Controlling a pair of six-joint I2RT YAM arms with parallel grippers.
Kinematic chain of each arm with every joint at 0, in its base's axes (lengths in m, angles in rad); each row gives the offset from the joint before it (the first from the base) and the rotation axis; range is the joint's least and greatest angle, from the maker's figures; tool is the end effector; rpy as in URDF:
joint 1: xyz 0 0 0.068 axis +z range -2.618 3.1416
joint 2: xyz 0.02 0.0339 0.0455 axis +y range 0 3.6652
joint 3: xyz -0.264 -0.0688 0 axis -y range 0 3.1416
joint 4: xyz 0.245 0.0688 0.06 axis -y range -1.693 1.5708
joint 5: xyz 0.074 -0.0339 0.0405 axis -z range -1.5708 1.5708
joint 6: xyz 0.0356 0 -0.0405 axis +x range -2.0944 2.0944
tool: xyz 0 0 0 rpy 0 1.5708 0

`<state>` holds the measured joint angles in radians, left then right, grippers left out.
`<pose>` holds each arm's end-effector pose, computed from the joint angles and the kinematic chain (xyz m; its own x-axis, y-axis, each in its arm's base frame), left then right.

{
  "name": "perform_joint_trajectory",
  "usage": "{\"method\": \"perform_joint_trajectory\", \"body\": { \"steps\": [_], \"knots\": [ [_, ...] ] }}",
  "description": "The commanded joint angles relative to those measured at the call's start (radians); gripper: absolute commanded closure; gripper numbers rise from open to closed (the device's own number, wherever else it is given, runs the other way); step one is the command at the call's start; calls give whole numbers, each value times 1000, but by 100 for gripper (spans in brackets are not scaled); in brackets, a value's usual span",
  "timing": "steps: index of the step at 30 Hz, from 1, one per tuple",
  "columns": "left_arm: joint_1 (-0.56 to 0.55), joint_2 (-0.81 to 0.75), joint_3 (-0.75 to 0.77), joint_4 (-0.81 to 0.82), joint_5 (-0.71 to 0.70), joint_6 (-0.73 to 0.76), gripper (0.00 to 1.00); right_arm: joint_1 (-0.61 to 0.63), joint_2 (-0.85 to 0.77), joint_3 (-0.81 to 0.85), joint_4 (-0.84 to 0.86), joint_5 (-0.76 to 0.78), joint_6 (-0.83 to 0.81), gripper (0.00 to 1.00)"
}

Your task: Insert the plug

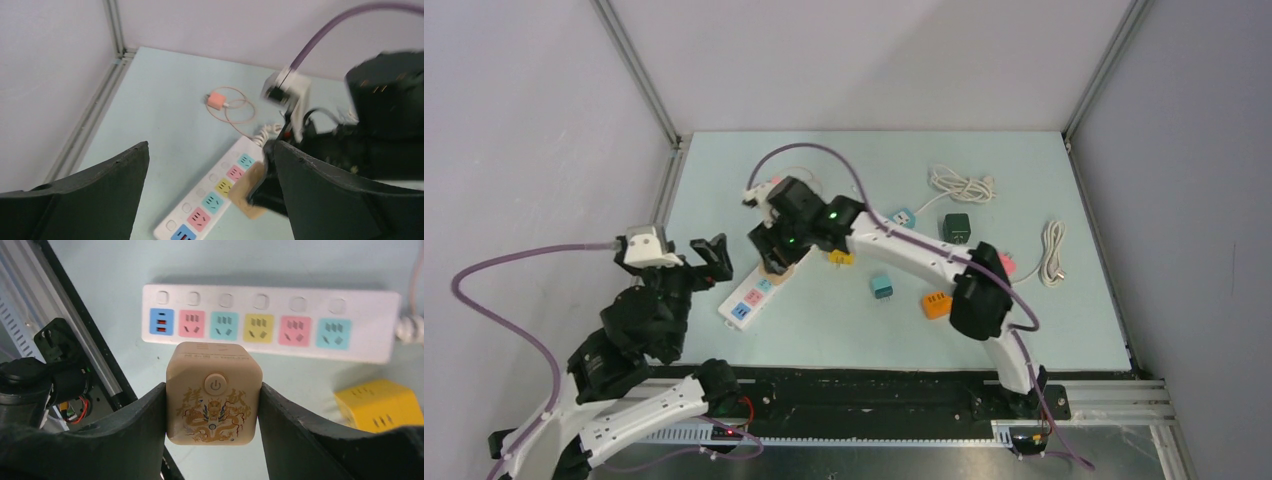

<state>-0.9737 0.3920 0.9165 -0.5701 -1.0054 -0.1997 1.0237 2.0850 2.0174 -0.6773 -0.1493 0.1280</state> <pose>0.0535 -0.0253 0.3847 -0.0189 -0.1612 -0.9867 -0.0357 0.9864 -0.1604 0.2445 0.4115 0.3126 -0.4648 -0.5205 -0.7163 -0.8490 0.4915 0.1939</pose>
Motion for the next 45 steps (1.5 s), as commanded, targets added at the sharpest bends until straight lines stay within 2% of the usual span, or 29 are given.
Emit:
{"method": "perform_joint_trajectory", "body": {
  "steps": [1, 11, 25, 33, 45],
  "knots": [
    [6, -30, 70, -48, -132, 30, 2, 45, 88, 166, -53, 40, -80, 82],
    [5, -61, 117, -47, -195, 71, 2, 109, 259, 340, -69, 28, -160, 79],
    [6, -75, 90, -49, -158, 54, 2, 148, 335, 374, -11, 42, -175, 72],
    [5, -80, 95, -49, -126, 48, 2, 147, 361, 376, 62, 140, -143, 73],
    [6, -82, 76, -45, -143, 59, 2, 159, 387, 380, -19, 149, -97, 71]
  ]
}}
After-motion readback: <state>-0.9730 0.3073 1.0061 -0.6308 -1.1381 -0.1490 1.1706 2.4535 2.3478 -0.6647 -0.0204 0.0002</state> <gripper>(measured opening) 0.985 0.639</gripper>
